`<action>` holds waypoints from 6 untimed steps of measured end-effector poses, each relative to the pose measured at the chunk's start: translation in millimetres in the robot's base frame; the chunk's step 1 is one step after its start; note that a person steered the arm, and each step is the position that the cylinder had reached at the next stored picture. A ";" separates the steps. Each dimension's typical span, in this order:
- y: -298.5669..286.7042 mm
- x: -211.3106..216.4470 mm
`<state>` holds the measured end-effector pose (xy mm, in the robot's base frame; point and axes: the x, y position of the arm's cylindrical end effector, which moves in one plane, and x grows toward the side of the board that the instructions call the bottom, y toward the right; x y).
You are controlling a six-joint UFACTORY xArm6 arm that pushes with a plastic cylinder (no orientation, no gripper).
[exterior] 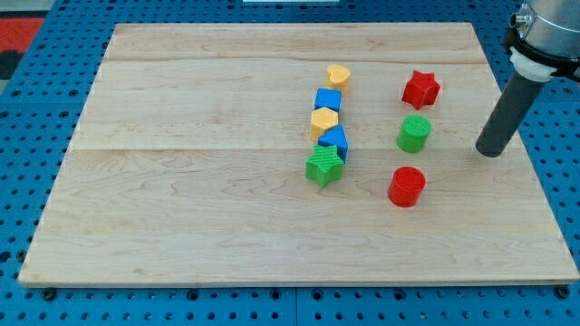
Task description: Move the blue cube towards left side of the board
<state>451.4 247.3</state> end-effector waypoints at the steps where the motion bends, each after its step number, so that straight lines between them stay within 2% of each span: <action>1: 2.4 -2.0; 2: 31.1 -24.6; 3: 3.6 -61.1; 4: -24.1 -79.5; 6: -172.3 -66.4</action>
